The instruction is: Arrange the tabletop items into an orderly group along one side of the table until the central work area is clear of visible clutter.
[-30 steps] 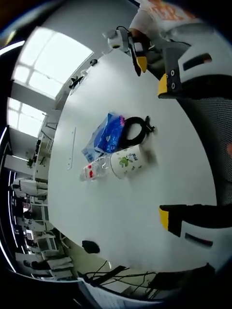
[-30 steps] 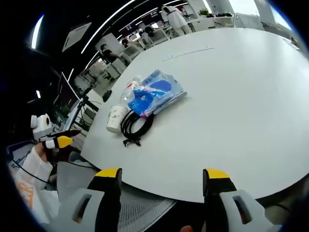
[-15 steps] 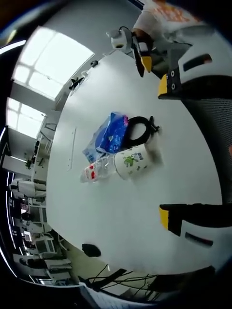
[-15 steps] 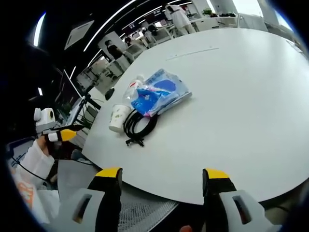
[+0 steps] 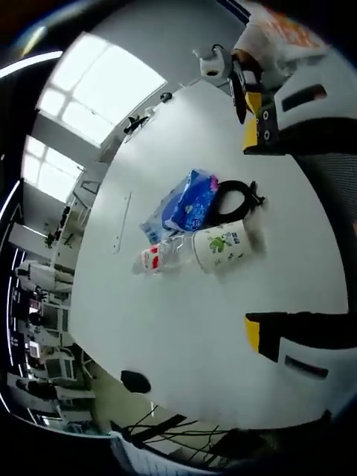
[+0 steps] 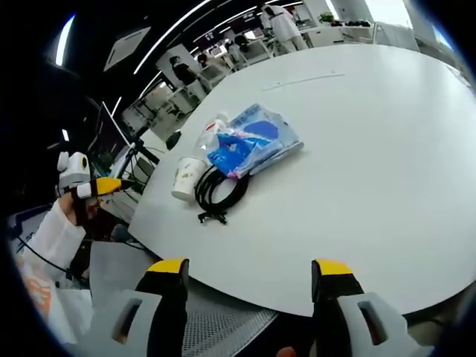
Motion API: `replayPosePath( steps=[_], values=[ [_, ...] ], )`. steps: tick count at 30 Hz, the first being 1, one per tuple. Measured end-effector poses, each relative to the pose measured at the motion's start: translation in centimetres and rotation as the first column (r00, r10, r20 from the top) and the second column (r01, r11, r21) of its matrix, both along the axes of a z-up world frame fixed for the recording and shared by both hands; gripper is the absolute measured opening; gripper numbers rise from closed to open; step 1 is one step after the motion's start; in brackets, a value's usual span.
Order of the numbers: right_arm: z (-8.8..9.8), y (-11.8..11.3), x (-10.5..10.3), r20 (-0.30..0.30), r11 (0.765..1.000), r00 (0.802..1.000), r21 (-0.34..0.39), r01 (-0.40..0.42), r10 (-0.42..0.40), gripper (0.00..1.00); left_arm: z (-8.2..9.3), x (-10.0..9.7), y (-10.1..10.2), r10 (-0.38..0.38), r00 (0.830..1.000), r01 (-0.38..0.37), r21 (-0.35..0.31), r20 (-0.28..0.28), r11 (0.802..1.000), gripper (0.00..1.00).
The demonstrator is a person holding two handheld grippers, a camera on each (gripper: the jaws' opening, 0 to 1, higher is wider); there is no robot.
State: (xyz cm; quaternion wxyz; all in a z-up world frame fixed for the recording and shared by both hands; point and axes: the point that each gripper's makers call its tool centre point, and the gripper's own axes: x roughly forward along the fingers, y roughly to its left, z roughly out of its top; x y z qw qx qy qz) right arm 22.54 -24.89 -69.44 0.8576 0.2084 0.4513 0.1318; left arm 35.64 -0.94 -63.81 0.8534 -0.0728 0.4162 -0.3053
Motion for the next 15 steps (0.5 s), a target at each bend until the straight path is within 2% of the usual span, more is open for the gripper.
replayPosePath(
  steps=[6,15],
  values=[
    [0.1,0.1,0.0,0.001,1.000,1.000,0.007,-0.003,0.003,0.68,-0.3,0.8,-0.7,-0.039,0.999,0.039,0.048,0.005,0.998,0.90],
    [-0.3,0.1,-0.7,-0.014,1.000,1.000,0.016,0.000,0.000,0.66,-0.2,2.6,-1.5,-0.047,0.999,0.047,0.036,-0.013,0.998,0.86]
  ],
)
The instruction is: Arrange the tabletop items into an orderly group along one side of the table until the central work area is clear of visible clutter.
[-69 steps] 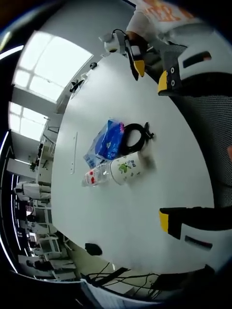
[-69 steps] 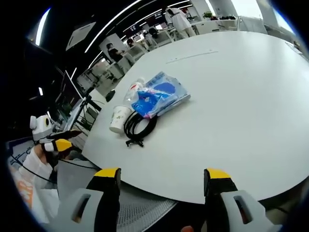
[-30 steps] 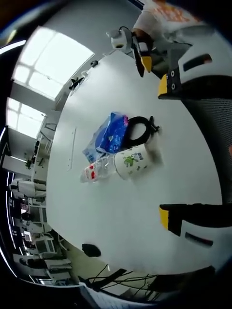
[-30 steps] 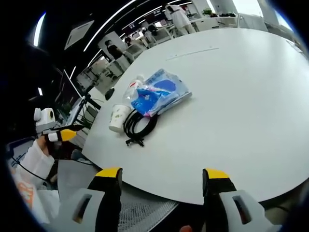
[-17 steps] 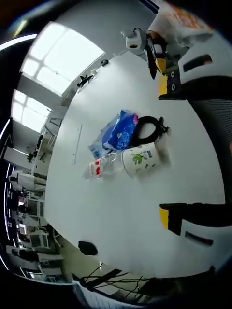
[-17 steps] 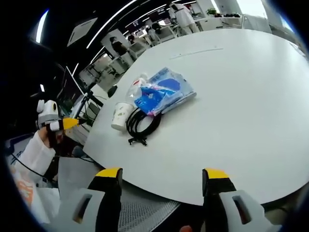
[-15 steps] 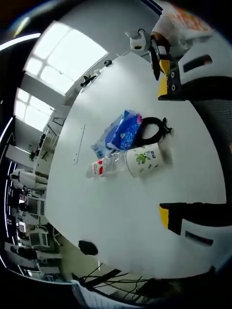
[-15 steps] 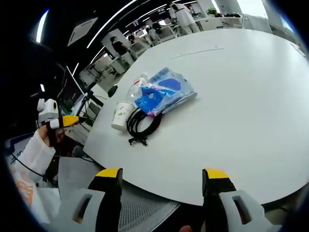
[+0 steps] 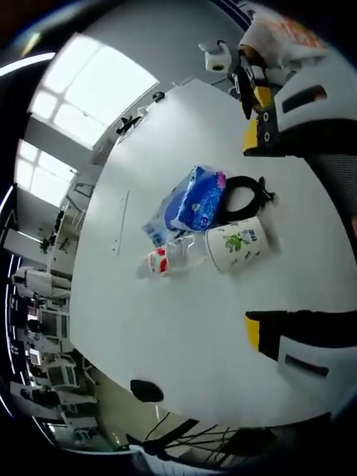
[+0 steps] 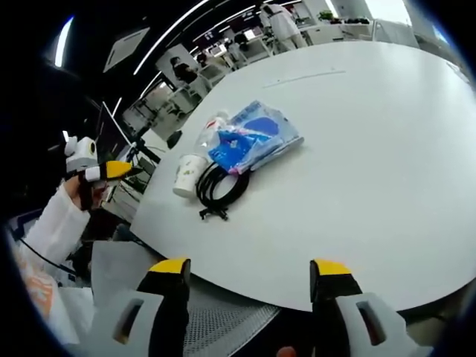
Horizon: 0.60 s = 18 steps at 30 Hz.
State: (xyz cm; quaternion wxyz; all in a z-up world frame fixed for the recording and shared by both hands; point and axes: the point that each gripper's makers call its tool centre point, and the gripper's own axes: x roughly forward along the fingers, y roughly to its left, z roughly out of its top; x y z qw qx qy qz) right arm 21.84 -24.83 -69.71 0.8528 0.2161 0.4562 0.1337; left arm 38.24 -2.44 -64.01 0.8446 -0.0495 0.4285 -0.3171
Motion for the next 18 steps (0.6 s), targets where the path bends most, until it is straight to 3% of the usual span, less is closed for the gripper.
replayPosePath(
  steps=[6,18],
  values=[
    [-0.1,-0.1,0.0,-0.008,1.000,1.000,0.012,0.014,-0.014,0.66,0.4,1.3,-1.2,-0.001,1.000,0.001,-0.014,-0.007,1.000,0.86],
    [-0.4,-0.4,0.4,-0.019,1.000,1.000,0.018,0.024,-0.024,0.65,-0.5,3.0,-3.1,-0.026,0.999,0.026,-0.003,-0.028,1.000,0.82]
  ],
)
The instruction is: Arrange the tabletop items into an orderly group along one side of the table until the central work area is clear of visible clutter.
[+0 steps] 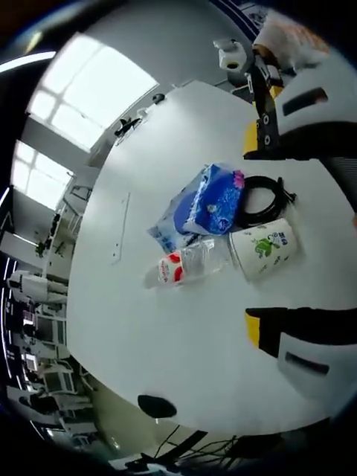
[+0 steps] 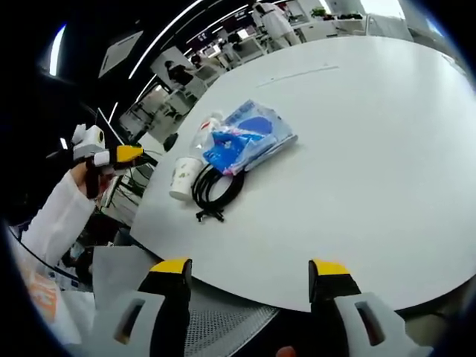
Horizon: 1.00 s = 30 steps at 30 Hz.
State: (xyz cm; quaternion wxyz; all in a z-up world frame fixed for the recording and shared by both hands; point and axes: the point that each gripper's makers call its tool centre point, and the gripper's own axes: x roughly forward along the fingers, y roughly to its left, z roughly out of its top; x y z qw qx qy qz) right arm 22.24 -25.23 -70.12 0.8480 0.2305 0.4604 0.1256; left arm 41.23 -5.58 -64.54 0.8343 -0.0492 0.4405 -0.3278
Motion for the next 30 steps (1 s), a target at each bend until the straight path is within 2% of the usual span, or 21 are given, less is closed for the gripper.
replayPosePath(
  steps=[6,9,17,21,30],
  values=[
    [-0.3,0.1,0.0,-0.009,1.000,1.000,0.009,0.003,-0.003,0.64,-0.7,1.2,-0.6,0.005,1.000,-0.005,-0.001,-0.015,1.000,0.80],
    [-0.5,0.2,-0.1,-0.016,1.000,1.000,0.011,0.004,-0.004,0.64,-0.9,2.0,-1.0,0.021,1.000,-0.022,-0.023,-0.023,1.000,0.79],
    [-0.6,0.3,0.0,-0.022,1.000,1.000,0.019,0.005,-0.005,0.64,-1.7,4.1,-1.6,0.068,0.997,-0.070,-0.031,-0.038,0.997,0.76],
    [-0.8,0.4,0.0,-0.026,1.000,1.000,0.023,0.000,0.000,0.63,-2.3,4.7,-2.2,0.066,0.997,-0.067,-0.026,-0.039,0.997,0.73],
    [-1.1,0.8,-0.2,-0.041,0.999,0.999,0.035,-0.007,0.009,0.63,-3.6,6.6,-3.3,0.106,0.992,-0.109,-0.035,-0.070,0.993,0.73]
  ],
)
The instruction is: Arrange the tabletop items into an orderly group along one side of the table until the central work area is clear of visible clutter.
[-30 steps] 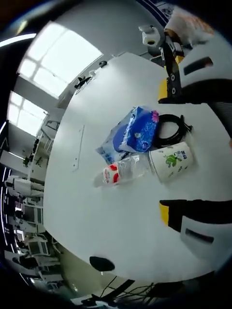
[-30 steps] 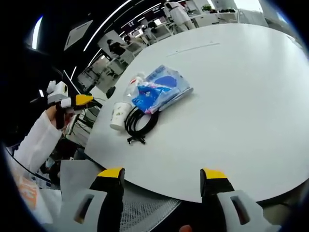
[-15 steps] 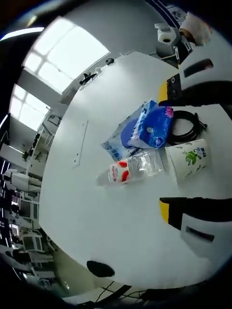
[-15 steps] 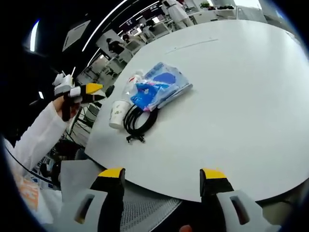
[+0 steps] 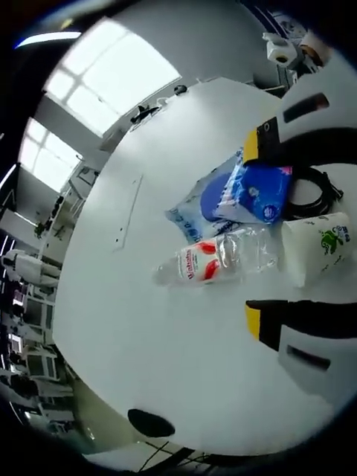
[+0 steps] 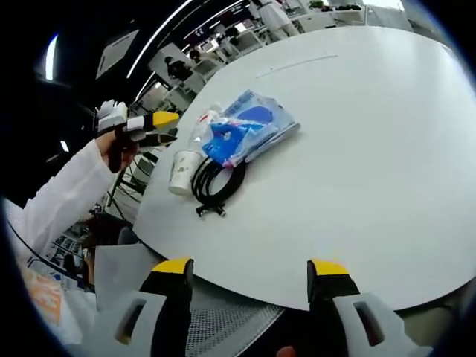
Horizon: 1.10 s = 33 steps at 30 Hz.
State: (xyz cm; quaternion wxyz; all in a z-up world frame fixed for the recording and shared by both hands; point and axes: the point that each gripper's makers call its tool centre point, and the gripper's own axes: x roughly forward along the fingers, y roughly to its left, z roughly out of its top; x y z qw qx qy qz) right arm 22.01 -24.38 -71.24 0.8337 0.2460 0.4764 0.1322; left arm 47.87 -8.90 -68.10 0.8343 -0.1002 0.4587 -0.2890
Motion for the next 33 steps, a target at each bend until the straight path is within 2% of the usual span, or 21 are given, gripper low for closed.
replayPosePath(
  steps=[17,25,33],
  values=[
    [0.0,0.4,0.7,-0.007,1.000,1.000,0.020,-0.006,0.006,0.63,-2.7,2.3,-1.5,0.017,0.999,-0.015,0.040,-0.050,0.999,0.71],
    [-0.1,0.4,0.7,-0.010,0.999,0.999,-0.006,-0.042,0.042,0.64,-4.1,3.1,-2.6,0.003,0.998,0.002,0.073,-0.070,0.997,0.70],
    [-0.4,0.0,0.9,-0.005,1.000,1.000,0.006,-0.022,0.022,0.65,-5.6,3.9,-3.2,0.021,0.995,-0.013,0.085,-0.099,0.996,0.69]
  ],
)
